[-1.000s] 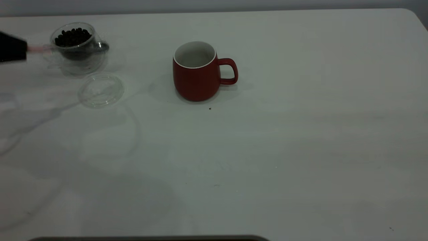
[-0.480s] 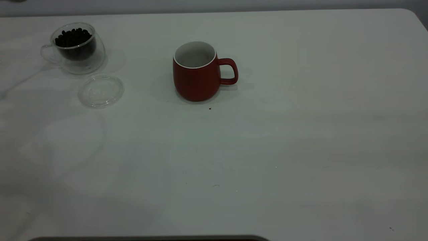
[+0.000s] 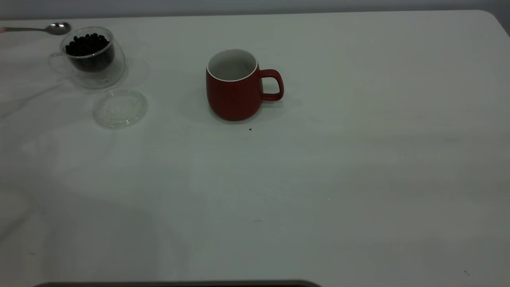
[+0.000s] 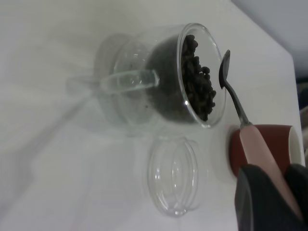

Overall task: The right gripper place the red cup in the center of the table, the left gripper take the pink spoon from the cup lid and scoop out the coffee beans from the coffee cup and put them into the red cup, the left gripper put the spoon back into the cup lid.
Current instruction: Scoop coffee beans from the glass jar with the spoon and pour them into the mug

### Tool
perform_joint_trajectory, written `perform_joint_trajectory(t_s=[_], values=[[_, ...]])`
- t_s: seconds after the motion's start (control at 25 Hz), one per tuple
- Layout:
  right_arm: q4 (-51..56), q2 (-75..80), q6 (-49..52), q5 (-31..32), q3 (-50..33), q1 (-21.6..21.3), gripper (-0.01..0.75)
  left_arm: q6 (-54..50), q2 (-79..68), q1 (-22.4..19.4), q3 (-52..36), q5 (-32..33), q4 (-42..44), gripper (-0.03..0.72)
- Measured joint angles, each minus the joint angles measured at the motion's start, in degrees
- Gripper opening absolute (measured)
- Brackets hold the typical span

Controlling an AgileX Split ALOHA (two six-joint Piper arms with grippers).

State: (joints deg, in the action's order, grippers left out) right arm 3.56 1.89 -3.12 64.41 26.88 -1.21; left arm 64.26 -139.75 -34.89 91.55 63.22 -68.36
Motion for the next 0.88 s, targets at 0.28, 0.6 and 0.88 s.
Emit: perform_joint_trajectory(t_s=[0.28,0.6,0.88], values=[[0.00,0.00,0.00,0.00,0.00,0.00,0.531,0.01,-4.01,4.20,3.90,-4.11,0.18,0.130],[0.00,0.00,0.00,0.01,0.00,0.00,0.531,-0.60,-5.63,4.27,4.36,-4.52,0.01,0.130],[0.00,0.00,0.00,0.06,0.00,0.00,0.531,-6.03,-7.68,4.27,4.36,-1.60,-0.22,0.129]])
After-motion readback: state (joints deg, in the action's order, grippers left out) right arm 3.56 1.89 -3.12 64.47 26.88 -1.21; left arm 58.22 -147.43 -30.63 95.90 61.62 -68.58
